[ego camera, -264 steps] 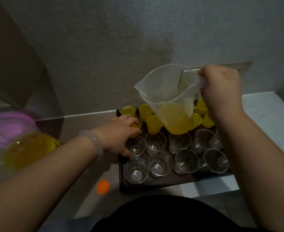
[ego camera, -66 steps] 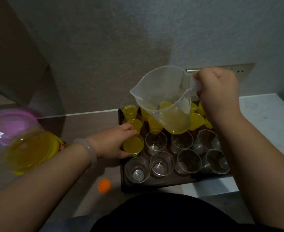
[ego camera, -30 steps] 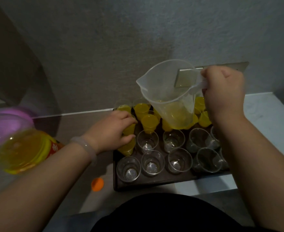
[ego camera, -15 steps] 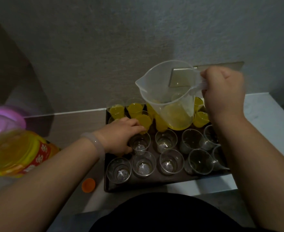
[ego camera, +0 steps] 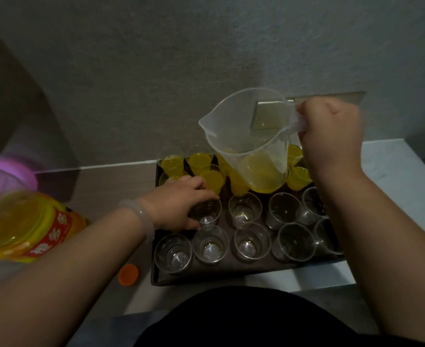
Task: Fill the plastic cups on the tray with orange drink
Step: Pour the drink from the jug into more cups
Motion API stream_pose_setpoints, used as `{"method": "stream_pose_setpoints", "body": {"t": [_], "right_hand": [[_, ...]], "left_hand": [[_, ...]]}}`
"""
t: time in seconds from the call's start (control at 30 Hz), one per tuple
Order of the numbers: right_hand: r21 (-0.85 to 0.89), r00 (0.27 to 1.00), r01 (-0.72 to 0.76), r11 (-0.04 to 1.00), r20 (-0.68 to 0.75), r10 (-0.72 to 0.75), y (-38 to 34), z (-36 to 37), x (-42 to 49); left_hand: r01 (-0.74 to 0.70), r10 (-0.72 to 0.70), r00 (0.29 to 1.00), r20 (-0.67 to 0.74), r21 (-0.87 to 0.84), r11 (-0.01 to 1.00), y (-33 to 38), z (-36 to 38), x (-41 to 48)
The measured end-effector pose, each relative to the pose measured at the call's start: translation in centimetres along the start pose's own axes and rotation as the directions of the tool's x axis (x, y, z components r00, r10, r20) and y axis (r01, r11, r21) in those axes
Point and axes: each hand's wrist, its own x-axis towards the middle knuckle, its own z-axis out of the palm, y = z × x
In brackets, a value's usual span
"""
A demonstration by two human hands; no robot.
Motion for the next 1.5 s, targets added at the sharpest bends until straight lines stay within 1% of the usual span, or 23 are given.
{"method": "stream_pose_setpoints", "body": {"t": [0.17,0.4,0.5,0.73,0.87,0.97,1.07,1.2,1.3,1.5], "right_hand": [[0.010,1.000,0.002,1.000,-0.005,-0.002,-0.1,0.2,0.0],[0.011,1.000,0.003,1.000,-0.003,-0.003,-0.2,0.1,-0.2],[0.025,1.000,0.002,1.000,-0.004,-0.002,-0.1,0.2,-0.2],[0.022,1.000,0.006,1.000,0.015,-0.006,0.1,0.1,-0.4],[0.032,0.999,0.004,0.999,0.043,-0.006,0.1,-0.1,-0.7],[-0.014,0.995,0.055,0.998,0.086,-0.054,-0.2,-0.4,-0.5],[-0.086,0.977,0.143,0.986,0.169,-0.127,-0.8,-0.6,-0.2],[-0.176,0.947,0.262,0.949,0.235,-0.218,-1.6,-0.5,0.1],[-0.187,0.932,0.316,0.930,0.246,-0.267,-2.2,-0.5,0.2],[-0.194,0.887,0.421,0.886,0.293,-0.357,-3.6,0.0,0.2]], "left_hand": [[0.031,-0.030,0.999,0.021,-0.038,0.999,0.1,0.1,0.2],[0.054,-0.054,0.998,0.012,-0.066,0.996,0.4,-0.4,0.1],[0.064,-0.064,0.998,0.001,-0.120,0.991,0.6,-1.1,-0.3],[0.057,-0.084,0.988,-0.127,-0.207,0.977,1.2,-2.4,-1.9],[0.097,-0.164,0.966,-0.201,-0.305,0.947,0.9,-2.9,-3.0],[0.136,-0.213,0.958,-0.193,-0.348,0.927,0.6,-2.9,-3.2],[0.147,-0.224,0.955,-0.196,-0.347,0.926,0.5,-3.0,-3.2],[0.145,-0.243,0.938,-0.245,-0.360,0.922,0.7,-3.5,-3.3],[0.113,-0.243,0.919,-0.312,-0.382,0.917,1.0,-3.9,-3.4],[0.085,-0.237,0.901,-0.364,-0.387,0.918,1.6,-4.1,-4.0]]}}
